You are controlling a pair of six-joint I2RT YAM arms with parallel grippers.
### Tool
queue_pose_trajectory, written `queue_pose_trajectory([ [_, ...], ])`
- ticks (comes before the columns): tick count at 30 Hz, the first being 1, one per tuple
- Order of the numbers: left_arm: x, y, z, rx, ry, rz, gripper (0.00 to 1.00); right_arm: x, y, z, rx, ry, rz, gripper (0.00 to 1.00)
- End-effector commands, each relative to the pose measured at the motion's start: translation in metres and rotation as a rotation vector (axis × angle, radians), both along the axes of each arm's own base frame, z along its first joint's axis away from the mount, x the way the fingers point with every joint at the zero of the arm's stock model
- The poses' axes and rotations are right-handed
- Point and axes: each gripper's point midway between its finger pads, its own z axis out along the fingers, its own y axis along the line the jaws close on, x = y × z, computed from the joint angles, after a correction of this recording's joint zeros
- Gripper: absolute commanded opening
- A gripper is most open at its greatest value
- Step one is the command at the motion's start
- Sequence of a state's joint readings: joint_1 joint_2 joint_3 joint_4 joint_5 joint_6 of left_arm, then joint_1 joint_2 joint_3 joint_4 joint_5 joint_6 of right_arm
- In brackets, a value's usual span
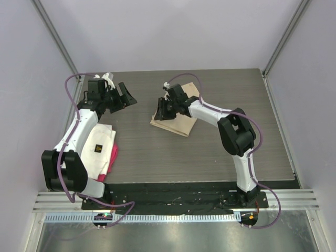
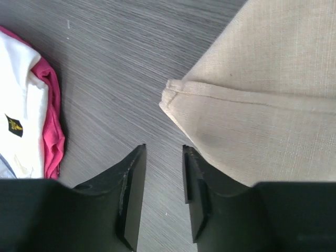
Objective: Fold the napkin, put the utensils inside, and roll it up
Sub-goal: Fold the napkin at the center of the board.
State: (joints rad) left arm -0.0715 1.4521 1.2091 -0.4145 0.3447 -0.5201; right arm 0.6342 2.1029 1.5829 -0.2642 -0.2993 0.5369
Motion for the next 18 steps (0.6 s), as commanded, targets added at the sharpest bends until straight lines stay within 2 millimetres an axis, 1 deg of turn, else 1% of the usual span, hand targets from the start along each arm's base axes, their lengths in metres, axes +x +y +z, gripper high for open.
queue_pose_trajectory([
  [1, 0.006, -0.004, -0.001, -0.029, -0.02, -0.017, 0.8, 0.008, 0.015, 0.066, 0.082, -0.141, 0.059, 0.46],
  [3, 0.007, -0.005, -0.007, -0.029, -0.008, -0.021, 0.8, 0.01, 0.01, 0.08, 0.073, -0.184, 0.06, 0.55],
  [4, 0.008, -0.006, -0.009, -0.03, -0.001, -0.021, 0.8, 0.008, 0.007, 0.094, 0.076, -0.209, 0.057, 0.55],
  [6, 0.009, -0.011, -0.015, -0.027, 0.007, -0.033, 0.8, 0.009, -0.002, 0.099, 0.057, -0.234, 0.037, 0.55],
  [8, 0.009, -0.018, -0.019, -0.025, 0.015, -0.05, 0.8, 0.007, -0.012, 0.1, 0.048, -0.233, 0.019, 0.55],
  [9, 0.009, -0.025, -0.026, -0.022, 0.033, -0.065, 0.79, 0.005, -0.018, 0.09, 0.027, -0.219, 0.008, 0.55],
  [11, 0.011, -0.032, -0.03, -0.02, 0.045, -0.073, 0.79, 0.001, -0.026, 0.083, 0.01, -0.205, -0.003, 0.55],
  [12, 0.011, -0.039, -0.037, -0.02, 0.065, -0.086, 0.78, -0.003, -0.032, 0.069, -0.016, -0.18, -0.013, 0.54],
  [14, 0.013, -0.044, -0.041, -0.024, 0.085, -0.091, 0.78, -0.007, -0.042, 0.06, -0.037, -0.164, -0.03, 0.53],
  [15, 0.013, -0.047, -0.048, -0.025, 0.104, -0.096, 0.77, -0.012, -0.048, 0.047, -0.063, -0.142, -0.043, 0.52],
  [17, 0.013, -0.05, -0.054, -0.032, 0.125, -0.094, 0.77, -0.016, -0.055, 0.041, -0.079, -0.133, -0.053, 0.49],
  [18, 0.013, -0.05, -0.058, -0.033, 0.139, -0.091, 0.77, -0.02, -0.06, 0.033, -0.096, -0.12, -0.057, 0.49],
])
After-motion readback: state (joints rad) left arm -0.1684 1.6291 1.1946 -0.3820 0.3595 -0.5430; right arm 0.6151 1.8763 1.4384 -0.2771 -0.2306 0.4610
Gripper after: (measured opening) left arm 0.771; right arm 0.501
